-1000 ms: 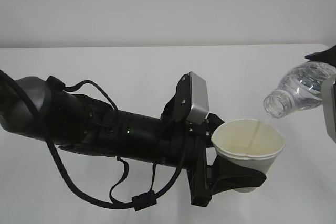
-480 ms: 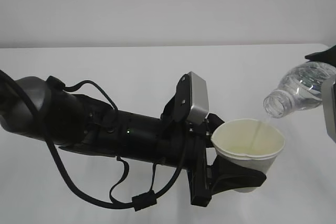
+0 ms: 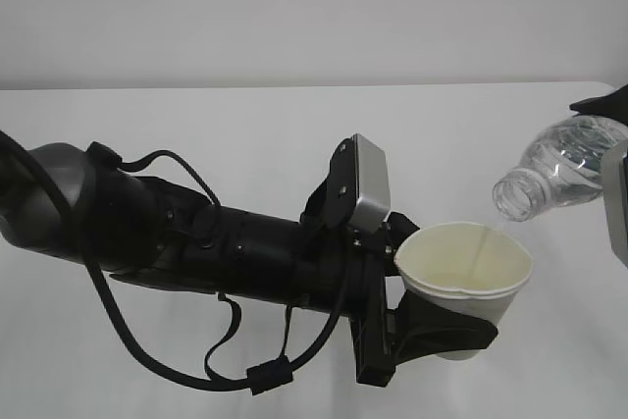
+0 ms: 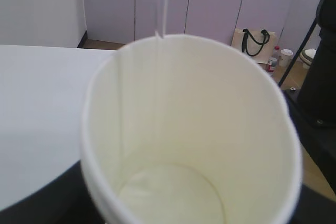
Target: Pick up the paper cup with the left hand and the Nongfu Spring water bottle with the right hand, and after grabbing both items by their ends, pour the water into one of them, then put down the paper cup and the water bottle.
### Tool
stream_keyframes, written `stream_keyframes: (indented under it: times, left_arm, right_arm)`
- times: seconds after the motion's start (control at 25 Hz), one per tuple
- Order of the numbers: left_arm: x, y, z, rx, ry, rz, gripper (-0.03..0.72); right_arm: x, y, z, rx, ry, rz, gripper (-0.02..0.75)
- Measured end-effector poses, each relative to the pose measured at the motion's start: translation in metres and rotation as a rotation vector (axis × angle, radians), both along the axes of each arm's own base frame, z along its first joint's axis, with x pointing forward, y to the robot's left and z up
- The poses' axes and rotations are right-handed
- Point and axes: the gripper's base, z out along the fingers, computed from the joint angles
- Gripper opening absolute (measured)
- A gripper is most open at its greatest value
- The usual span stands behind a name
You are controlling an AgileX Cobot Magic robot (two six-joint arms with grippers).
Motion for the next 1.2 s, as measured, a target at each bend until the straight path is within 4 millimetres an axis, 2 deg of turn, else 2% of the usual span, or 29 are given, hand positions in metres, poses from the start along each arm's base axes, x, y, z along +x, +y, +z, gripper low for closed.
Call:
stream_keyframes:
  times: [1.2]
  left_arm:
    - [0.0,0.0,0.0,0.0,0.0,0.0,0.476]
  right_arm:
    - [0.0,0.0,0.0,-0.015,-0.004,0.008,0.414]
